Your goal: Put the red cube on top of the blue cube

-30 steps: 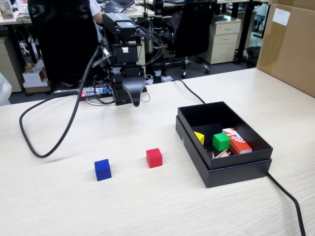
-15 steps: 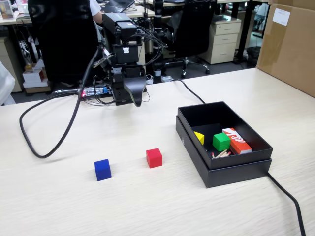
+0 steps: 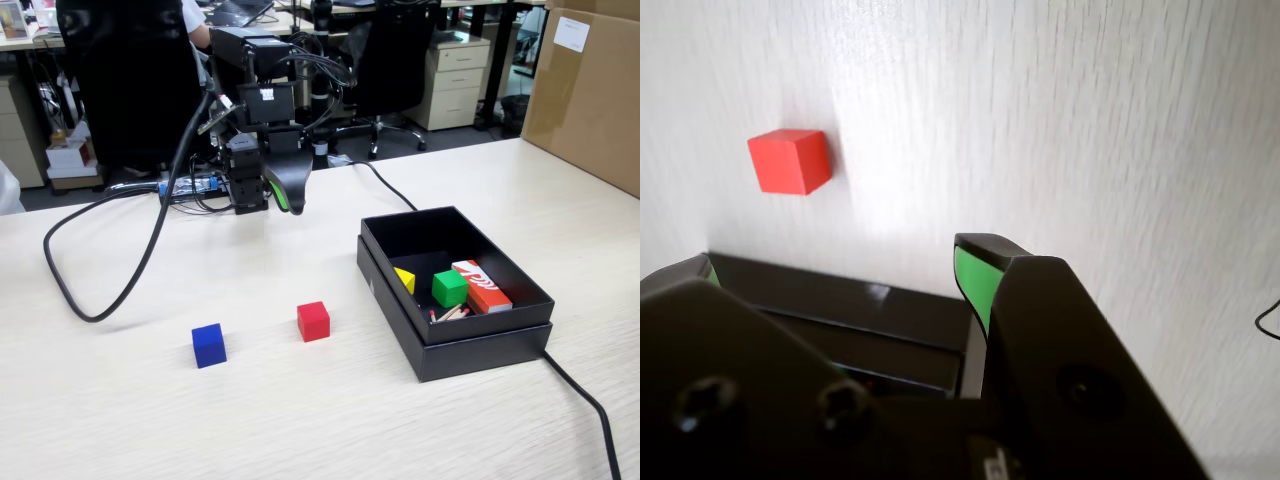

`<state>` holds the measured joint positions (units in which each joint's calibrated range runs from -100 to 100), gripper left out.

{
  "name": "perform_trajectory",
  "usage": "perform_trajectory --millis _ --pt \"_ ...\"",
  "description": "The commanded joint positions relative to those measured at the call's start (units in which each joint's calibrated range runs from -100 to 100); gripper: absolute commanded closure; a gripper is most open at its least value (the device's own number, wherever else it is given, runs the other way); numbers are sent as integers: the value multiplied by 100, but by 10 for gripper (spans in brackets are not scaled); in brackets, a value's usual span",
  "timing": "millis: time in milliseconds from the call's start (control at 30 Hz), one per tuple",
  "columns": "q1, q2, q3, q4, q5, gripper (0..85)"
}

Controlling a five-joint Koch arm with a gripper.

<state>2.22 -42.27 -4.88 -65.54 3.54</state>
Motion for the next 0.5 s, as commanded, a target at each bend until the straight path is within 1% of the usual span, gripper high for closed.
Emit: perform_trajectory --millis 0,167,467 --pt "5 331 697 10 -24 383" --pt "24 1490 1658 19 -24 383" --pt "-5 3693 2755 131 -20 383"
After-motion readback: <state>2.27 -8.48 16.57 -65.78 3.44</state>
